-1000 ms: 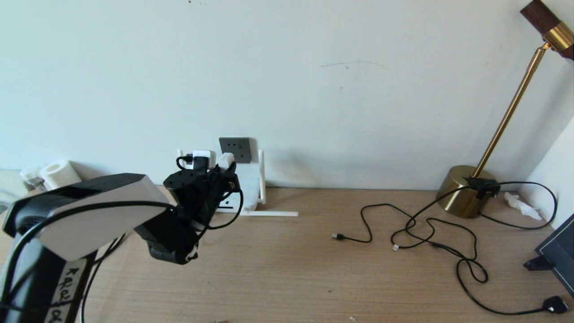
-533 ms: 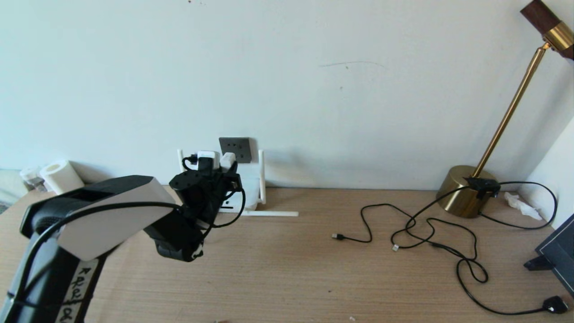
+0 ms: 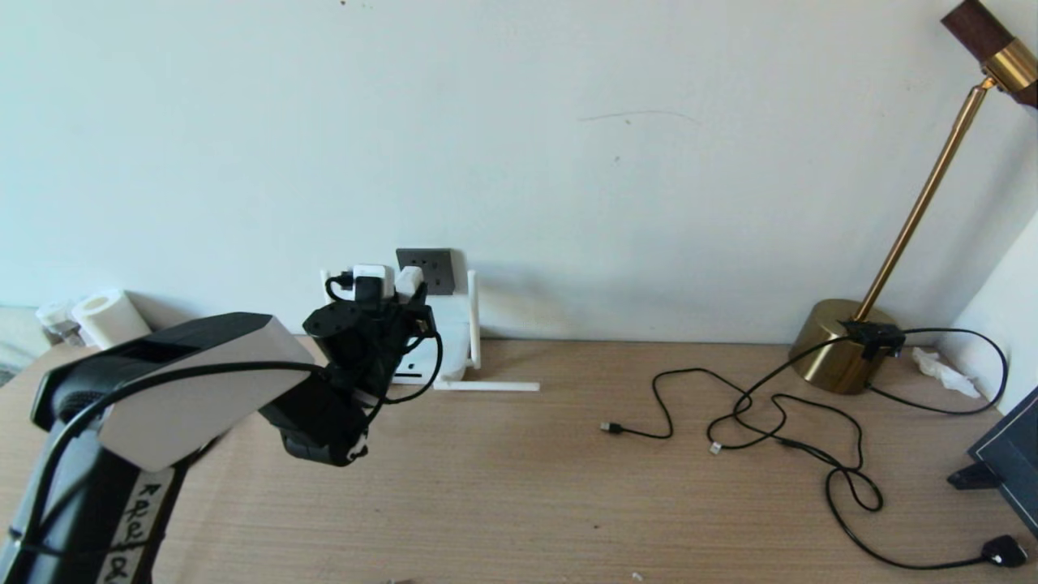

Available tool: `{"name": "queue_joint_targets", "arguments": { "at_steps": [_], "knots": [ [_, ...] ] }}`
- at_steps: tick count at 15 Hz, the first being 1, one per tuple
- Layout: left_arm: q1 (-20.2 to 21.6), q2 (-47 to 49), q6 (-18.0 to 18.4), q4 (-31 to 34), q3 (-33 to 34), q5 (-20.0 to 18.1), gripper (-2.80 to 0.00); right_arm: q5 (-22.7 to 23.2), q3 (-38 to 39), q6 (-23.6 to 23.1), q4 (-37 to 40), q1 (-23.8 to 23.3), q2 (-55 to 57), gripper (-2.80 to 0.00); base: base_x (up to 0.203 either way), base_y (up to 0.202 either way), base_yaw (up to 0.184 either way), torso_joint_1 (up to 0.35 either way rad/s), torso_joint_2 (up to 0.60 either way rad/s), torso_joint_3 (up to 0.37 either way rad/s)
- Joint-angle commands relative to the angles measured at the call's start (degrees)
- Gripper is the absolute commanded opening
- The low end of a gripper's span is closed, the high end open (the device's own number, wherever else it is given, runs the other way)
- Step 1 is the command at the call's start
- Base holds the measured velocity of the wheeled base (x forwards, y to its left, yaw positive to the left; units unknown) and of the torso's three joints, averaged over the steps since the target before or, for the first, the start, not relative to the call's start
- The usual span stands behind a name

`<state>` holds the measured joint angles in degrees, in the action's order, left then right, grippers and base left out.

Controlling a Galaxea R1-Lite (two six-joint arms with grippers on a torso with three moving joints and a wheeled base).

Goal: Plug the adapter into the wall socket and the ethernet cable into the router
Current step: Pick up plug

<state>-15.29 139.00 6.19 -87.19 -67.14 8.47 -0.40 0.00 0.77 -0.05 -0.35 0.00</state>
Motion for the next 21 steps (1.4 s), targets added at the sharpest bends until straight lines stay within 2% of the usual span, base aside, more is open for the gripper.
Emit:
{"name": "queue_joint_targets", "arguments": {
  "at_steps": [1,21],
  "knots": [
    [-0.1,-0.4,0.0,-0.5,-0.6,0.2,-2.80,0.0,0.0,0.0,0.0,0.0,0.1,0.00,0.000,0.000,0.000,0.000,0.00,0.000],
    [0.1,3.4,0.8,-0.5,-5.9,0.5,-2.80,0.0,0.0,0.0,0.0,0.0,0.0,0.00,0.000,0.000,0.000,0.000,0.00,0.000]
  ]
}}
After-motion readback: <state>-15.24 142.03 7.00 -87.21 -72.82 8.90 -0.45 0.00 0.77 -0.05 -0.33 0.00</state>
